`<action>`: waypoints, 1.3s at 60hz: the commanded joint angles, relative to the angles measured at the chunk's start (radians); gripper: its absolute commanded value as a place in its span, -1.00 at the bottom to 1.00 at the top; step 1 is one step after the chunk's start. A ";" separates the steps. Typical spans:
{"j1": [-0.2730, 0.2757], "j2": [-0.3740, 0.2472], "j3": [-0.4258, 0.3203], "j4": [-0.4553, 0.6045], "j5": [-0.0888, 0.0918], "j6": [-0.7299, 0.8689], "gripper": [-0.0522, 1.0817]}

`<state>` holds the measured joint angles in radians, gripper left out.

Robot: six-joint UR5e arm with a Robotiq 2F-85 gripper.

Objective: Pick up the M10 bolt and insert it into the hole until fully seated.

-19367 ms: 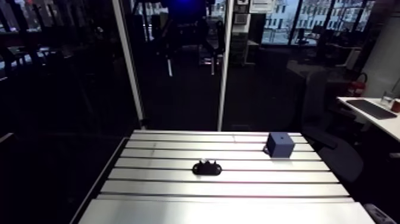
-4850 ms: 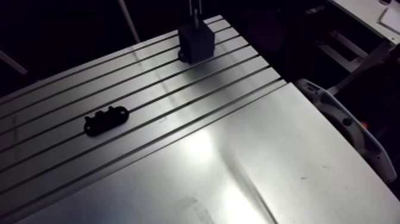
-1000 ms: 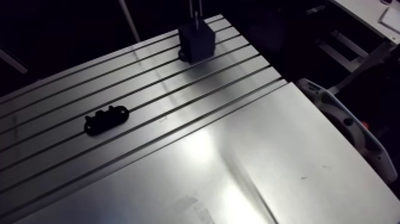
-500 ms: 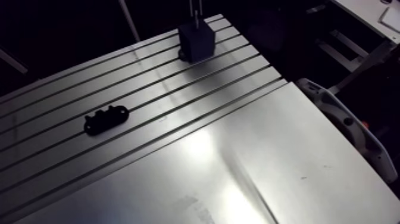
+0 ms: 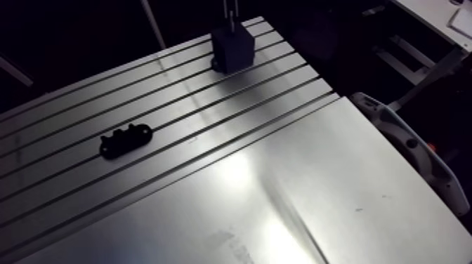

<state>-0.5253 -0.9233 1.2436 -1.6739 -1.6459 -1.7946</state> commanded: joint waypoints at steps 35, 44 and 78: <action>0.001 -0.016 -0.014 0.029 -0.005 -0.001 0.99; 0.001 -0.016 -0.004 0.030 -0.007 -0.001 0.99; 0.001 -0.012 0.001 0.023 -0.005 -0.001 0.99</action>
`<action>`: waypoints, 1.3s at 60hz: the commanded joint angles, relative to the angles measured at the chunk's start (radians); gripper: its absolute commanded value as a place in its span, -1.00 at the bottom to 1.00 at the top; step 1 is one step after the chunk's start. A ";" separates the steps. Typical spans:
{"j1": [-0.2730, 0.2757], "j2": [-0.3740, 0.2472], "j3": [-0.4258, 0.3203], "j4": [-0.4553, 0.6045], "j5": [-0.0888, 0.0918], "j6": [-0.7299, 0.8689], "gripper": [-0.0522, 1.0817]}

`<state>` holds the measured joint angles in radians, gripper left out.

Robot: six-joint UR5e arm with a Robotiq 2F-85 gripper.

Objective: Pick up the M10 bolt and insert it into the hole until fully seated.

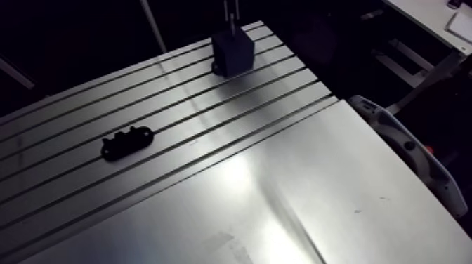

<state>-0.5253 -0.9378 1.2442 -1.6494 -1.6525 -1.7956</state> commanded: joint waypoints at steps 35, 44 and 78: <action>0.001 0.011 0.002 -0.005 0.004 0.000 0.99; 0.001 0.011 0.002 -0.005 0.004 0.000 0.99; -0.004 0.011 0.005 -0.008 0.001 -0.002 0.99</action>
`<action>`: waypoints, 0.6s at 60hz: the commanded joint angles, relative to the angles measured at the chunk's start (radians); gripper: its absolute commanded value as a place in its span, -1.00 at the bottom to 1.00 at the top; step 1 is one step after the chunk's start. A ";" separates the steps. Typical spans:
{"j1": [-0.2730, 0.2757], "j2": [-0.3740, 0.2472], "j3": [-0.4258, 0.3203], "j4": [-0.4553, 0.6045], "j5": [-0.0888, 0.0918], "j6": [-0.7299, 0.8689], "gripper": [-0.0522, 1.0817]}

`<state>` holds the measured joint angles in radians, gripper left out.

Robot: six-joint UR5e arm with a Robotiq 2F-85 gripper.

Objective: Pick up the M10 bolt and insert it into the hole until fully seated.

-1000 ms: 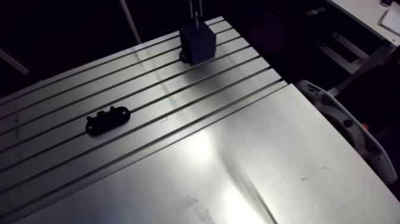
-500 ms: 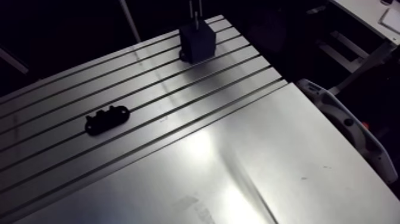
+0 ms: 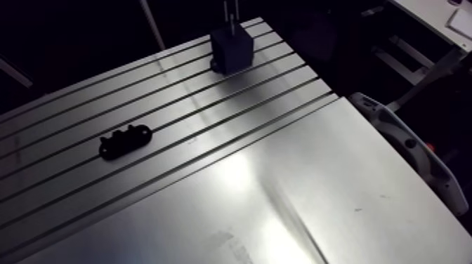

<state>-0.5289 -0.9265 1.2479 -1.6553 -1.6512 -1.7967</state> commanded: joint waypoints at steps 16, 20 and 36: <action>0.001 -0.001 0.001 -0.002 0.001 0.000 0.99; 0.001 -0.001 0.001 -0.002 0.001 0.000 0.99; 0.003 -0.001 0.006 -0.004 0.001 0.001 0.99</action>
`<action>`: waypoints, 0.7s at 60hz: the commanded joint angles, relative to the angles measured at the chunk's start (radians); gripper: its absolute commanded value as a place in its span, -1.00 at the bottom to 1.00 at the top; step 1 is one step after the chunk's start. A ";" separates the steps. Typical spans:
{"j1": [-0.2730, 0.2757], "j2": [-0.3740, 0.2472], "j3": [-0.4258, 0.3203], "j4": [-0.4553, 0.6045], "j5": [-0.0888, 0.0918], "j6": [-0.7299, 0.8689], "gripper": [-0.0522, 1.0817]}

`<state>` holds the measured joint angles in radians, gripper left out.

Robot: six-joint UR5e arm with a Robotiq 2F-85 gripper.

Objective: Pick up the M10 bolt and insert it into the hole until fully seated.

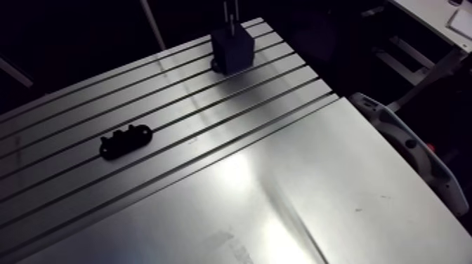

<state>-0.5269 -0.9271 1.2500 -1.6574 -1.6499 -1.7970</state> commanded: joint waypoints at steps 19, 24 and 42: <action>-0.002 0.000 0.005 -0.007 0.000 0.001 0.99; -0.002 0.000 0.004 -0.008 0.000 0.001 0.99; 0.001 0.000 0.013 -0.023 0.000 0.003 0.99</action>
<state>-0.5279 -0.9271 1.2561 -1.6699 -1.6500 -1.7957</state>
